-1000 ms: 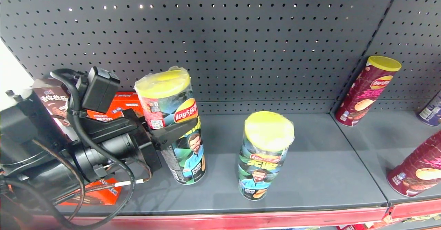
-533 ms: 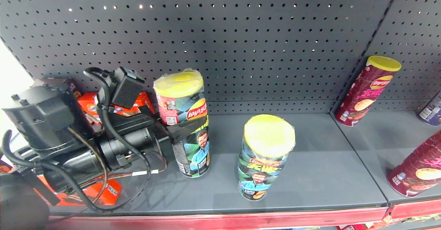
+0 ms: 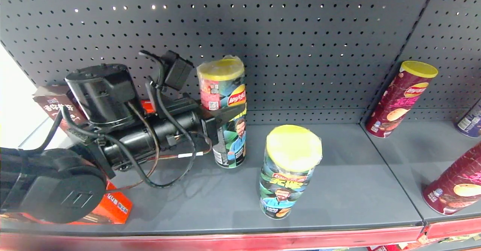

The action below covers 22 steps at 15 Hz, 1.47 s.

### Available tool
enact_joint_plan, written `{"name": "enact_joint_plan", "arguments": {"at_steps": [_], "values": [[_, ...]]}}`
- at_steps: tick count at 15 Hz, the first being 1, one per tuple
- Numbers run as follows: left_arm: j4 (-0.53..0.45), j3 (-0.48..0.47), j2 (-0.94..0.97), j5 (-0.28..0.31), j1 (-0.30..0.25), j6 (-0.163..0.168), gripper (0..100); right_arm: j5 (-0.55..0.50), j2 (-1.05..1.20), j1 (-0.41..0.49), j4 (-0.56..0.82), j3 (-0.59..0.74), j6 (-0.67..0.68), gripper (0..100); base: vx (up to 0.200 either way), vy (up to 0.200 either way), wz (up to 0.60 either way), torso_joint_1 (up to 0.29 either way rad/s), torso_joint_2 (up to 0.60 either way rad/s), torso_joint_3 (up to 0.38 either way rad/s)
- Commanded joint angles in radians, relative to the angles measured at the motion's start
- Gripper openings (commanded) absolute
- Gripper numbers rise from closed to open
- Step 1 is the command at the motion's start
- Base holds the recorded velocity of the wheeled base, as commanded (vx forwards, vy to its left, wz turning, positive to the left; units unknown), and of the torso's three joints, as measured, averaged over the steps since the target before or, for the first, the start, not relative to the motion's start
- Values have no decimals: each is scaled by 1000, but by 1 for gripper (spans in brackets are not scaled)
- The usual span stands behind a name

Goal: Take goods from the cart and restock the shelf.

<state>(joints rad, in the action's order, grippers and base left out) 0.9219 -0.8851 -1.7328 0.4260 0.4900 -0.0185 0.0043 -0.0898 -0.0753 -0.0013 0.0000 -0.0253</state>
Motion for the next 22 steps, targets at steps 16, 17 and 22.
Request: {"name": "enact_joint_plan", "arguments": {"at_steps": [16, 17, 22], "values": [[-123, -333, -232, 155, -47, 77, 0, 2, -5, -1, -2, 0, -2, 100, 0, 0, 0, 0, 0, 0], [-117, -341, -263, 155, -45, 78, 0, 2, -5, -1, -2, 0, -2, 100, 0, 0, 0, 0, 0, 0], [-118, -430, -340, 157, -41, 78, 0, 2, -5, -1, 0, 0, -2, 100, 0, 0, 0, 0, 0, 0]]}}
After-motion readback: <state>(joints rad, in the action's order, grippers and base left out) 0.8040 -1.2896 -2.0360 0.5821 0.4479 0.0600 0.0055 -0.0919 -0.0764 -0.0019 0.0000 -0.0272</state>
